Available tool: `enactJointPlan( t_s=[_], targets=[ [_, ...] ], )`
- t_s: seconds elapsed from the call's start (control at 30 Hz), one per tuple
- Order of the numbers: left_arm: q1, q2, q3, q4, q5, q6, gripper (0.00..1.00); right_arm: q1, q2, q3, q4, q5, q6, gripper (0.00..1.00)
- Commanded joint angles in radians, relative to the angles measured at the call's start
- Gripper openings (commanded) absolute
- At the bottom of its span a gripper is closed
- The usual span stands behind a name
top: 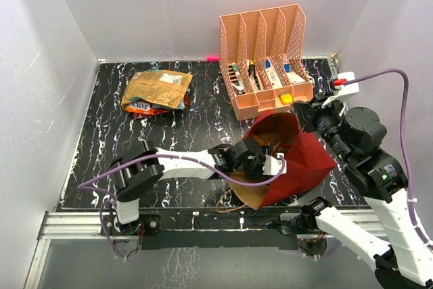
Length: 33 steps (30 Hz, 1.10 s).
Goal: Take the snacks out of the paper bag
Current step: Take out the snack from the paper bag.
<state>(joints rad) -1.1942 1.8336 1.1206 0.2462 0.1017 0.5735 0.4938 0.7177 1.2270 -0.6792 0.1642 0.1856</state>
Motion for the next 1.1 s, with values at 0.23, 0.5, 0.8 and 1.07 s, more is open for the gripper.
enactJointPlan(
  t_s=[0.23, 0.5, 0.8, 1.07],
  targets=[
    [0.027, 0.048, 0.046, 0.228, 0.106, -0.081, 0.53, 0.0, -0.003, 0.069, 0.072, 0.007, 0.008, 0.07],
    [0.027, 0.069, 0.017, 0.326, 0.094, -0.083, 0.22, 0.0, -0.001, 0.078, 0.065, -0.004, 0.02, 0.07],
    [0.033, -0.076, -0.059, 0.296, 0.037, -0.11, 0.0, -0.001, -0.027, 0.065, 0.066, 0.015, 0.017, 0.07],
    [0.034, -0.323, -0.223, 0.281, 0.03, -0.293, 0.0, 0.0, -0.04, 0.056, 0.066, 0.035, -0.006, 0.07]
  ],
)
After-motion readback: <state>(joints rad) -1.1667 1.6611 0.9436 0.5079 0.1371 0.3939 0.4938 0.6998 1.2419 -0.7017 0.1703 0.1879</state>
